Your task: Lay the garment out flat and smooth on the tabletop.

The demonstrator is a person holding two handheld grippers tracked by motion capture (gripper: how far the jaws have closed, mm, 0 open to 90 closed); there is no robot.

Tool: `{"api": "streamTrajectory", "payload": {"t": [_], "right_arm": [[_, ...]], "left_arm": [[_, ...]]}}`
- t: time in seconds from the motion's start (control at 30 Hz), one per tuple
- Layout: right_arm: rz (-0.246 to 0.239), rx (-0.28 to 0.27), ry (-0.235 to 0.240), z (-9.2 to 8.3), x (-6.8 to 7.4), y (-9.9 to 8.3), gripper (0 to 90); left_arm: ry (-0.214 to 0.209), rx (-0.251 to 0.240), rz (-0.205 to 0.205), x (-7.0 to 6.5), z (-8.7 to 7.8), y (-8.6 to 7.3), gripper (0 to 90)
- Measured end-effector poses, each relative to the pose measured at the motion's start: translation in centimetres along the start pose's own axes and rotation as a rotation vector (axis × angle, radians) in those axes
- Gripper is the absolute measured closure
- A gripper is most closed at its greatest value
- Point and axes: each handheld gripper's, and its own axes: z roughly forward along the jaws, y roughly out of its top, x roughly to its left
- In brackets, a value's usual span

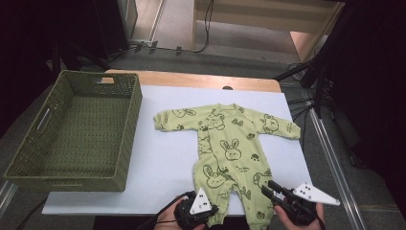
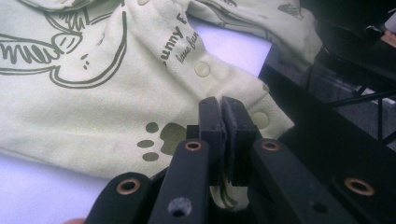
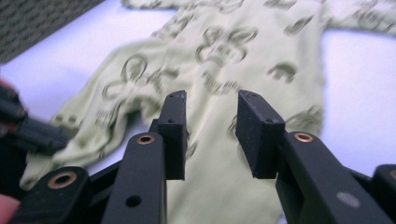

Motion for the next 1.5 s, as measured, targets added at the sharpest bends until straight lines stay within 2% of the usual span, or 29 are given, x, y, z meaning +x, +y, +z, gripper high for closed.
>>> {"api": "streamTrajectory", "payload": {"t": [0.03, 0.1, 0.17, 0.23, 0.27, 0.37, 0.47, 0.53, 0.63, 0.77, 0.83, 0.9, 0.97, 1.13, 1.23, 1.5], "right_arm": [[0.006, 0.009, 0.015, 0.0, -0.5, 0.9, 51.3], [0.012, 0.013, 0.004, -0.2, -1.1, 2.2, 44.4], [0.015, -0.035, -0.02, -0.6, -1.8, 3.1, 37.2], [0.026, -0.084, -0.044, -0.7, -2.5, 3.1, 26.7], [0.032, -0.096, -0.051, -0.7, -2.8, 2.8, 16.9], [0.059, -0.093, -0.05, -0.5, -4.0, 1.6, 0.0], [0.073, -0.108, -0.062, -0.6, -4.9, 0.4, 0.0], [0.075, -0.118, -0.068, -0.7, -5.1, 0.1, 0.0], [0.052, -0.127, -0.075, -0.6, -5.0, -0.3, 0.0], [0.026, -0.138, -0.076, -0.6, -4.8, -0.7, 0.0], [0.015, -0.144, -0.08, -0.7, -4.7, -0.7, 0.0], [0.013, -0.141, -0.083, -0.7, -4.6, -0.7, 0.0], [0.01, -0.142, -0.082, -0.7, -4.6, -0.8, 0.0], [0.016, -0.144, -0.07, -0.6, -4.7, -1.0, 0.0], [0.014, -0.141, -0.069, -0.6, -4.7, -1.0, 0.0], [0.018, -0.149, -0.066, -0.8, -4.9, -1.1, 0.0]], "left_arm": [[-0.007, 0.002, 0.006, -0.1, -0.1, 0.0, 87.5], [-0.016, -0.002, 0.008, -0.4, -0.3, 0.0, 87.6], [-0.022, 0.002, 0.021, -0.7, -0.5, -0.1, 87.6], [-0.029, -0.002, 0.02, -0.8, -0.7, -0.1, 87.6], [-0.031, 0.0, 0.02, -0.8, -0.7, -0.1, 87.5], [-0.034, 0.007, 0.019, -0.8, -0.8, -0.2, 87.5], [-0.048, 0.009, 0.009, -0.5, -0.7, -0.3, 86.2], [-0.085, -0.031, -0.018, -0.2, -1.0, -0.2, 80.6], [-0.061, -0.069, -0.013, -0.1, -1.6, 0.0, 60.2], [-0.05, -0.096, -0.023, 0.2, -2.2, 0.2, 45.5], [-0.029, -0.11, -0.029, 0.5, -2.6, 0.4, 35.3], [-0.027, -0.136, -0.05, 0.9, -3.0, 0.5, 25.5], [-0.018, -0.146, -0.055, 1.3, -3.4, 0.7, 16.7], [-0.023, -0.173, -0.078, 2.6, -4.2, 1.1, 1.7], [-0.023, -0.179, -0.073, 3.1, -4.5, 1.4, 0.0], [0.012, -0.188, -0.077, 4.7, -5.2, 1.8, 0.0]]}}
